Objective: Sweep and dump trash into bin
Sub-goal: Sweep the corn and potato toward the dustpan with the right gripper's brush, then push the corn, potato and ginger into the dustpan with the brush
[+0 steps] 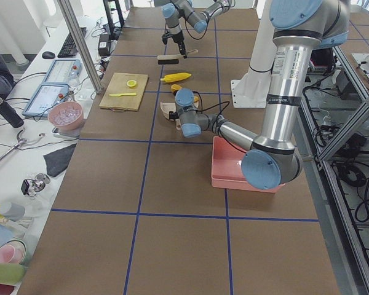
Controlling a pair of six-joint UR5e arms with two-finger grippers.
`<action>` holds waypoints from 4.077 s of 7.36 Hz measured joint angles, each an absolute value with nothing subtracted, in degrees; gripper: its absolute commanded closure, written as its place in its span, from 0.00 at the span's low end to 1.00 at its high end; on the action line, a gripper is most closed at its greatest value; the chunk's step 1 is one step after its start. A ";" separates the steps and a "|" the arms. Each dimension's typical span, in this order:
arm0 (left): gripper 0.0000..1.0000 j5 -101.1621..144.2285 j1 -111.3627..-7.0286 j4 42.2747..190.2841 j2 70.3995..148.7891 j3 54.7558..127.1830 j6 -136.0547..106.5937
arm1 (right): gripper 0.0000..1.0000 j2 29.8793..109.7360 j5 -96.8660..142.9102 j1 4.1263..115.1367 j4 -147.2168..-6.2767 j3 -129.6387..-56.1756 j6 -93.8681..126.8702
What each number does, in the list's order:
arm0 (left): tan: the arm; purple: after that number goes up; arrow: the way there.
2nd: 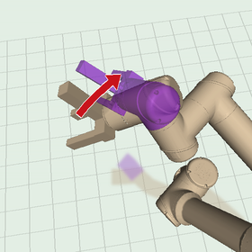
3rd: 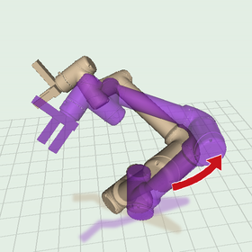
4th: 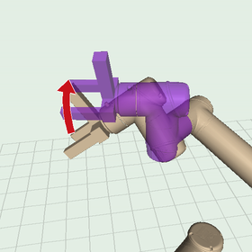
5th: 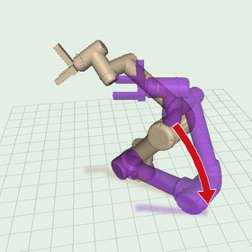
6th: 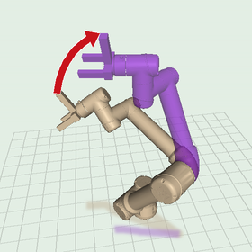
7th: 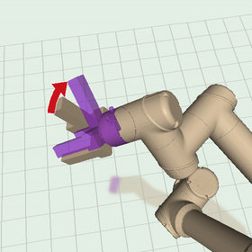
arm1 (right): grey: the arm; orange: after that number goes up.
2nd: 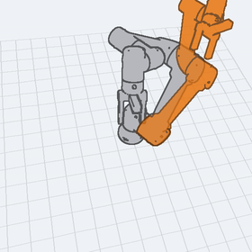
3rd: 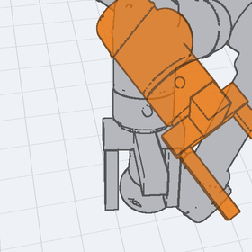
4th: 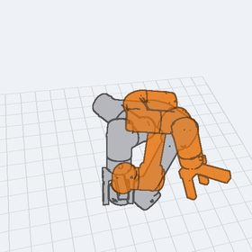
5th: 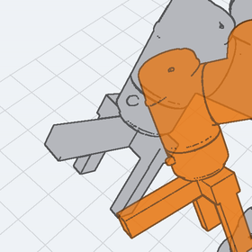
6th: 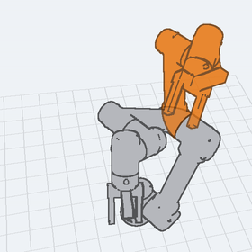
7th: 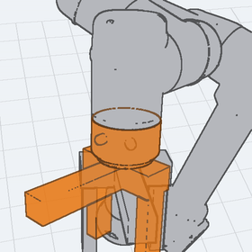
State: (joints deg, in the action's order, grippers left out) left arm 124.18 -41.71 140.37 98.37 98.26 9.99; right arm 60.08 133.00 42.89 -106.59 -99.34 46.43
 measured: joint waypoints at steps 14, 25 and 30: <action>0.11 124.25 -42.13 143.37 99.07 93.47 8.51 | 1.00 52.31 128.20 33.73 -93.45 -91.58 58.63; 0.10 124.35 -42.19 144.49 98.31 94.72 8.34 | 1.00 45.28 127.62 28.33 -79.56 -82.96 70.39; 0.11 124.37 -42.19 144.49 98.35 94.40 8.36 | 1.00 44.07 124.45 25.26 -72.80 -82.10 76.83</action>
State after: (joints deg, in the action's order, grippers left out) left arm 124.37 -42.19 144.49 98.35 94.40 8.36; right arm 44.07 124.45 25.26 -72.80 -82.10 76.83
